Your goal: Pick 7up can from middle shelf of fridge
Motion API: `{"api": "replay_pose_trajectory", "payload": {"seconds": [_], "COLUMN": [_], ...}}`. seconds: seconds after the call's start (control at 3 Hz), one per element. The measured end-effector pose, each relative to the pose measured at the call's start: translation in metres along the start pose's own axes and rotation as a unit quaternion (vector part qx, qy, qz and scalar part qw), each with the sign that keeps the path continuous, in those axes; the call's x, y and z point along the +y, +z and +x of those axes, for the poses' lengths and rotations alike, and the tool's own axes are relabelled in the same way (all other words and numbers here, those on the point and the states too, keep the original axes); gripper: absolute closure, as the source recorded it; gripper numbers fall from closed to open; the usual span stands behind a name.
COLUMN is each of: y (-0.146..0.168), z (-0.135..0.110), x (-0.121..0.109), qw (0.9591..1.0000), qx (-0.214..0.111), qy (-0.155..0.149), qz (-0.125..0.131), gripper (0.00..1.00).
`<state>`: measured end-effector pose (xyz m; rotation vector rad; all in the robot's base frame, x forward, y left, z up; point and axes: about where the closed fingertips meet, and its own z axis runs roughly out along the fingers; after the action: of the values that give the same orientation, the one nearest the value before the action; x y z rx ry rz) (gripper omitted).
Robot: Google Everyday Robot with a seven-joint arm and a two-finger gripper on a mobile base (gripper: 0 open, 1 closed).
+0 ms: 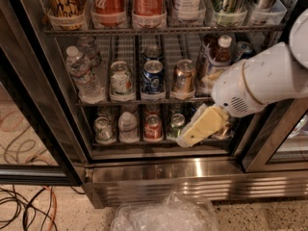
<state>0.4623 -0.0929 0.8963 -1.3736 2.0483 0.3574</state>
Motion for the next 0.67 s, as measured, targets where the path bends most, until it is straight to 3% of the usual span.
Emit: {"api": "replay_pose_trajectory", "payload": {"seconds": [0.67], "y": [0.058], "z": [-0.025], "x": [0.054], "qw": [0.9969], "qx": [-0.078], "qy": [0.000], "qz": [-0.011], "gripper": [0.00]}}
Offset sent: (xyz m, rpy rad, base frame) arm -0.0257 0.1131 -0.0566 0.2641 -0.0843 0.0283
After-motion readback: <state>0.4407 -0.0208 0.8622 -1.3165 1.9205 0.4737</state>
